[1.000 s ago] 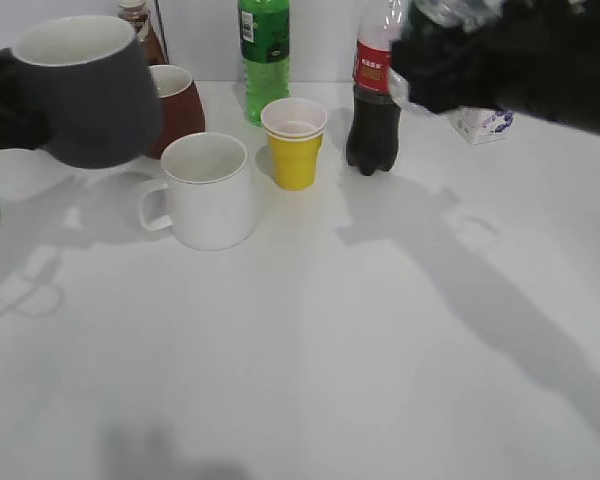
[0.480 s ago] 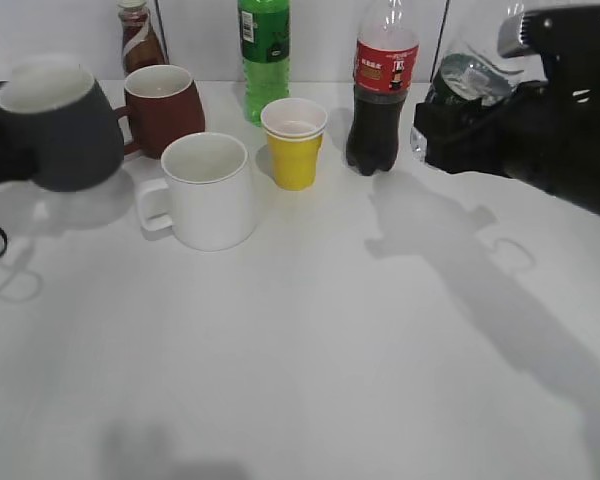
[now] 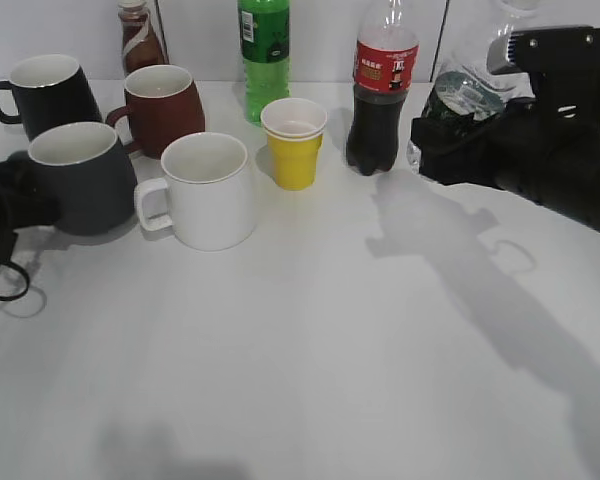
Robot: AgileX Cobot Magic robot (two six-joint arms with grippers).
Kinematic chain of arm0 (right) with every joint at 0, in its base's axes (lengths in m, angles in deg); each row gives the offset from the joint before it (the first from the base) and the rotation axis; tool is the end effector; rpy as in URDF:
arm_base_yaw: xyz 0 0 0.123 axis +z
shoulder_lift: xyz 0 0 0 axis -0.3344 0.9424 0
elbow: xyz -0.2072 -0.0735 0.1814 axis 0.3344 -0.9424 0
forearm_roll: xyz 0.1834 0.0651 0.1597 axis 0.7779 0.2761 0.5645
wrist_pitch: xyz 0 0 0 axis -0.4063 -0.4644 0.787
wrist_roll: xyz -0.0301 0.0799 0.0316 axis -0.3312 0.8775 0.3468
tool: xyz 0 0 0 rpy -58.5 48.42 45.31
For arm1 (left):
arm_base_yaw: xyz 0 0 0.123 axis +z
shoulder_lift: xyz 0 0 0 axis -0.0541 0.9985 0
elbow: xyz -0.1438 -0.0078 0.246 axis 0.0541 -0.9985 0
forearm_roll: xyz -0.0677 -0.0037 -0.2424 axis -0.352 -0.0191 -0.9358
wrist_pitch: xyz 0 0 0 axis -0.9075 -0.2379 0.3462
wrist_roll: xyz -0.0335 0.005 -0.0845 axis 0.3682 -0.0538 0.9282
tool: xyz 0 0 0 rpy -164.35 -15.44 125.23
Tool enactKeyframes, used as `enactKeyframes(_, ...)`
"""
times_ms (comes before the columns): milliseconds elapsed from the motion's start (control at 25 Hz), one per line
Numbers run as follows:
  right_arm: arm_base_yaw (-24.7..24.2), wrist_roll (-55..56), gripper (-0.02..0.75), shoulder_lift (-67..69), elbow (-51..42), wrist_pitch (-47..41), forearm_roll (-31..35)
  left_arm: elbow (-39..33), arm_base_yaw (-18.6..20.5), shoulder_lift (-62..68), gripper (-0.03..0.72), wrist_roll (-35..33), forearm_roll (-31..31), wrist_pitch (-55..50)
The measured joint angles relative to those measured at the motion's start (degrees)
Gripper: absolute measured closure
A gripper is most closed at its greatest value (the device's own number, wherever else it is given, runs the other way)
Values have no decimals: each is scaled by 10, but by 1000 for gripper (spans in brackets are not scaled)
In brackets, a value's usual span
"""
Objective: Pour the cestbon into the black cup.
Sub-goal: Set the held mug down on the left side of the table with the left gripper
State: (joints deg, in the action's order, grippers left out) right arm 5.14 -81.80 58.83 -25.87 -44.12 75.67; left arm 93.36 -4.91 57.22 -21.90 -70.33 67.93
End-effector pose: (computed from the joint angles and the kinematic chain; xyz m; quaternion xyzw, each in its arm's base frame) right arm 0.2796 0.1252 0.2025 -0.1141 0.7845 0.1523 0.5903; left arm 0.3050 -0.0221 0.1240 0.0670 0.7689 -0.0539 0.6335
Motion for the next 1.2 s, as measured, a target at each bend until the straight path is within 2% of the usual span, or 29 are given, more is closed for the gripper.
enactKeyframes(480, 0, 0, 279, 0, 0, 1, 0, -19, 3, 30, 630, 1, -4, 40)
enactKeyframes(600, 0, 0, 279, 0, 0, 1, 0, -32, 3, 30, 589, 3, -3, 54)
enactKeyframes(840, 0, 0, 279, 0, 0, 1, 1, -48, 4, 30, 457, 5, -6, 68)
enactKeyframes(1200, 0, 0, 279, 1, 0, 2, 1, -83, 4, 5, 419, 6, -2, 66)
